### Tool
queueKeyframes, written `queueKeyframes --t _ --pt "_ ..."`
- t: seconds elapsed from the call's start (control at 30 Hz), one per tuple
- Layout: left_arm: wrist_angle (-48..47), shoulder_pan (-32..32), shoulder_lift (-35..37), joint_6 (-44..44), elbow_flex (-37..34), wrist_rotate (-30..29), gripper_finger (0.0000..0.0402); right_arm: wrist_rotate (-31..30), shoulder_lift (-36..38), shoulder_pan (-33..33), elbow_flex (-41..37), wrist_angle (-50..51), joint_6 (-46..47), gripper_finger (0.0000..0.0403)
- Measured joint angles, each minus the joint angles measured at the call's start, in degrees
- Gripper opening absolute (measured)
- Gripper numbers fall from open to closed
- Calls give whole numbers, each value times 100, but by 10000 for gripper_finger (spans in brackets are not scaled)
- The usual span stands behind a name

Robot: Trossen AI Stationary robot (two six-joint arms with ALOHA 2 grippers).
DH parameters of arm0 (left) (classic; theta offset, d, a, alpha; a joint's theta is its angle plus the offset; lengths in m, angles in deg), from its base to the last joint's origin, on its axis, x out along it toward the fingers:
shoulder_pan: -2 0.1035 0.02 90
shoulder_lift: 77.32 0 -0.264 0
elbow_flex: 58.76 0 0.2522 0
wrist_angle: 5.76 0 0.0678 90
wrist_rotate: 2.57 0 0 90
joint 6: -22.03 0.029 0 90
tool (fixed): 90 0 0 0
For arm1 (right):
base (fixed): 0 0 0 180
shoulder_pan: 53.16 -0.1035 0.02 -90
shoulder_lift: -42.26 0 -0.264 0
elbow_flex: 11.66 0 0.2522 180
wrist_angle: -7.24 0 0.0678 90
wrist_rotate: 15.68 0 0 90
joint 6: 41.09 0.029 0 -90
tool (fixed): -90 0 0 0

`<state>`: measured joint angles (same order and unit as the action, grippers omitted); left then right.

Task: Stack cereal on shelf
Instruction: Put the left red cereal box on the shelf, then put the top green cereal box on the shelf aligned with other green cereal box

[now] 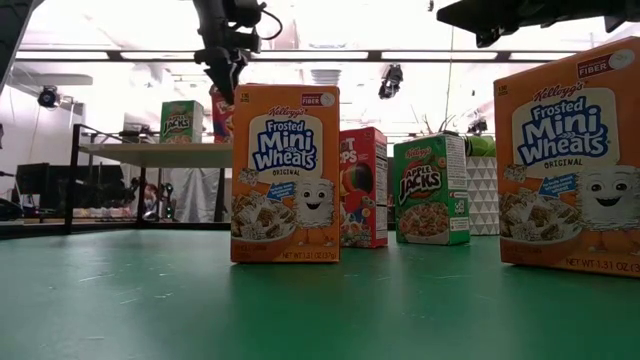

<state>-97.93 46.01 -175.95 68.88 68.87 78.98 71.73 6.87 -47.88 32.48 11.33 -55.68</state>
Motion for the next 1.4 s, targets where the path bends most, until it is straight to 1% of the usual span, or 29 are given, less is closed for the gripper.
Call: queueKeyframes --t 0.27,0.63,0.8,0.97,1.13,1.2,1.27,1.33,1.4 --pt "0 -2 0 9 -67 -9 154 0 0 0 0 0 -19 9" --pt "143 -2 0 4 -81 -37 206 -2 0 1 0 -2 -85 9" --pt "140 -9 0 2 -68 -309 217 -1 0 0 15 -4 -105 9" --pt "128 -12 0 -122 99 -448 218 -2 2 0 17 -1 -121 9" --pt "-11 -143 0 -296 508 -450 216 -2 2 0 22 -7 -184 9" --pt "-139 -241 0 -531 721 -450 215 -2 2 0 22 -41 -205 9" --pt "-223 -352 0 -1070 930 -409 213 -2 2 0 23 -76 -262 9" --pt "-318 -469 18 -1760 1095 -100 209 -2 2 0 24 -92 -306 9" --pt "-407 -623 92 -2280 1130 394 203 -2 2 0 24 -92 -354 9"
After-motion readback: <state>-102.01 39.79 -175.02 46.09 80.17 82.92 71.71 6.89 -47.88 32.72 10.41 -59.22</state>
